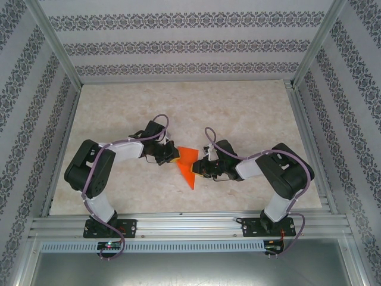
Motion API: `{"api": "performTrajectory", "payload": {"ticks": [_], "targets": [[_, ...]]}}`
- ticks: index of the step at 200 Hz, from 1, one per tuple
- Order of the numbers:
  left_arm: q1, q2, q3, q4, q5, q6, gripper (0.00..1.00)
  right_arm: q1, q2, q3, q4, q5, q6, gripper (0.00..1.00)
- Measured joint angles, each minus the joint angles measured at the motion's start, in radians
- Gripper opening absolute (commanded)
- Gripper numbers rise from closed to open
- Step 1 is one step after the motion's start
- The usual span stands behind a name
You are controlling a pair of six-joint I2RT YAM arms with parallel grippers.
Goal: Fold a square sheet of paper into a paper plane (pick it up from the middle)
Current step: Fold the wing for the fifth time at the center of the table.
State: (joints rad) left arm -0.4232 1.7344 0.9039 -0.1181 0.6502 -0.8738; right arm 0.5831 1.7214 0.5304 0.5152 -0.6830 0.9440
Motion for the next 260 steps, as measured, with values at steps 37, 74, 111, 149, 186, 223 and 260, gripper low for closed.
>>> {"api": "performTrajectory", "payload": {"ticks": [37, 74, 111, 149, 186, 223, 260], "targets": [[0.0, -0.07, -0.066, 0.027, -0.034, -0.047, 0.03, 0.036, -0.166, 0.012, -0.227, 0.146, -0.049, 0.32], [0.0, -0.148, -0.126, 0.029, -0.102, -0.105, 0.03, 0.166, -0.427, 0.057, -0.473, 0.432, -0.167, 0.44], [-0.002, -0.195, -0.13, 0.02, -0.159, -0.129, 0.03, 0.38, -0.52, 0.068, -0.56, 0.711, -0.307, 0.46], [-0.003, -0.22, -0.13, 0.01, -0.194, -0.138, 0.03, 0.561, -0.391, 0.129, -0.558, 0.916, -0.465, 0.47], [-0.008, -0.22, -0.138, 0.002, -0.209, -0.138, 0.03, 0.68, -0.161, 0.272, -0.548, 1.119, -0.62, 0.44], [-0.008, -0.22, -0.139, -0.001, -0.211, -0.138, 0.03, 0.704, -0.078, 0.296, -0.518, 1.241, -0.701, 0.43], [-0.008, -0.22, -0.139, -0.001, -0.211, -0.138, 0.03, 0.704, -0.015, 0.299, -0.496, 1.306, -0.74, 0.3]]}}
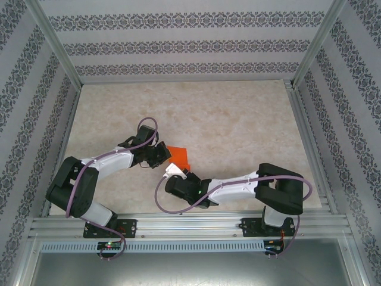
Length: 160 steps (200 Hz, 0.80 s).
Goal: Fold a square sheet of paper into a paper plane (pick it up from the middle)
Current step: Fold the wing for the fifth time at the center of the table.
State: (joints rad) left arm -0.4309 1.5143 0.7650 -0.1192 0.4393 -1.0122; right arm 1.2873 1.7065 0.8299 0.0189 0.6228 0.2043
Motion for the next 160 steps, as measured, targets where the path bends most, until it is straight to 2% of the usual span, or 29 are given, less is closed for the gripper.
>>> {"api": "performTrajectory", "payload": {"ticks": [41, 76, 117, 160], "targets": [[0.0, 0.0, 0.0, 0.0, 0.001, 0.0, 0.03, 0.0, 0.035, 0.006, 0.015, 0.042, -0.026, 0.21], [0.0, 0.0, 0.0, 0.0, 0.001, 0.0, 0.03, 0.0, 0.039, 0.006, 0.039, 0.047, -0.029, 0.18], [0.0, 0.0, 0.0, 0.0, 0.001, 0.0, 0.03, -0.001, 0.06, 0.006, 0.042, 0.054, -0.028, 0.2], [0.0, 0.0, 0.0, 0.0, 0.002, 0.0, 0.03, -0.003, 0.07, 0.006, 0.042, 0.054, -0.027, 0.13]]}}
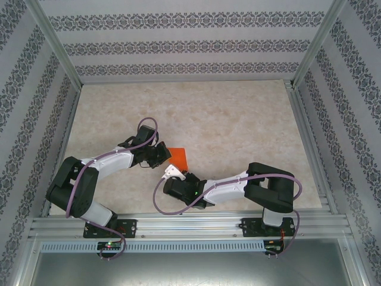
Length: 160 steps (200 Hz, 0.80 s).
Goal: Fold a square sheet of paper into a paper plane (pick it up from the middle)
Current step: Fold the wing for the fifth time at the center of the table.
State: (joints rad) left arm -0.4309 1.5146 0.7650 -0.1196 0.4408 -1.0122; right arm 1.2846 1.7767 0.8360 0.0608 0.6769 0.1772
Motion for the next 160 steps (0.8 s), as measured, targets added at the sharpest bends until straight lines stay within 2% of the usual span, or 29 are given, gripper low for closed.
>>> {"api": "performTrajectory", "payload": {"ticks": [57, 79, 91, 112, 122, 160], "targets": [[0.0, 0.0, 0.0, -0.006, -0.001, 0.0, 0.05, -0.016, 0.0, -0.003, 0.007, -0.005, 0.008, 0.02], [0.0, -0.002, 0.0, -0.014, -0.002, 0.0, 0.17, -0.02, -0.007, -0.024, 0.028, -0.011, 0.01, 0.0], [0.0, -0.005, 0.0, -0.024, -0.002, 0.003, 0.29, -0.023, -0.019, -0.044, 0.045, -0.02, 0.009, 0.0], [0.0, -0.018, -0.002, -0.05, -0.014, 0.003, 0.39, -0.032, -0.051, -0.088, 0.081, -0.05, 0.009, 0.0], [0.0, -0.022, -0.002, -0.059, -0.024, 0.003, 0.48, -0.033, -0.068, -0.107, 0.099, -0.059, 0.008, 0.0], [0.0, -0.008, 0.006, -0.083, -0.034, 0.01, 0.56, -0.039, -0.082, -0.126, 0.135, -0.079, 0.005, 0.0]]}}
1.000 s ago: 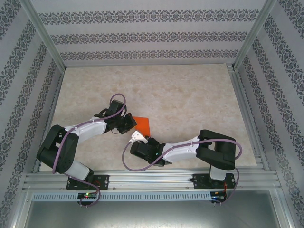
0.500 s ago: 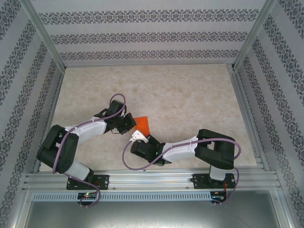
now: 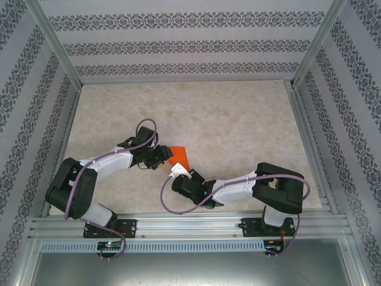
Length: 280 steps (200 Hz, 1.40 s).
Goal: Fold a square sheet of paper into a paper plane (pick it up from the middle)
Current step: Fold the wing for the fifth time at the center of the table.
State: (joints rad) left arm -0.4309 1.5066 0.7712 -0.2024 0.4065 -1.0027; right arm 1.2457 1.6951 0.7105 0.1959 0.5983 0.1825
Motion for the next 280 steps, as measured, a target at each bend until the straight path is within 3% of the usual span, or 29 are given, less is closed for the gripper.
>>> {"api": "performTrajectory", "payload": {"ticks": [45, 92, 167, 196, 242, 280], "targets": [[0.0, 0.07, 0.054, -0.008, 0.008, 0.006, 0.55, 0.0, 0.0, 0.0, 0.023, -0.012, 0.0, 0.0], [0.0, 0.127, 0.087, -0.009, 0.027, 0.026, 0.44, 0.0, 0.0, 0.0, 0.026, -0.013, 0.0, 0.0], [0.0, 0.146, 0.087, -0.012, 0.033, 0.039, 0.14, 0.0, 0.001, 0.0, 0.026, -0.013, 0.0, 0.01], [0.0, 0.146, 0.09, -0.016, 0.034, 0.041, 0.06, 0.0, 0.001, -0.002, 0.027, -0.013, 0.0, 0.04], [-0.001, 0.146, 0.092, -0.023, 0.035, 0.041, 0.02, 0.0, 0.001, -0.013, 0.04, -0.013, -0.001, 0.17], [-0.001, 0.146, 0.092, -0.023, 0.034, 0.041, 0.02, 0.0, 0.004, -0.013, 0.039, -0.012, -0.006, 0.2]]}}
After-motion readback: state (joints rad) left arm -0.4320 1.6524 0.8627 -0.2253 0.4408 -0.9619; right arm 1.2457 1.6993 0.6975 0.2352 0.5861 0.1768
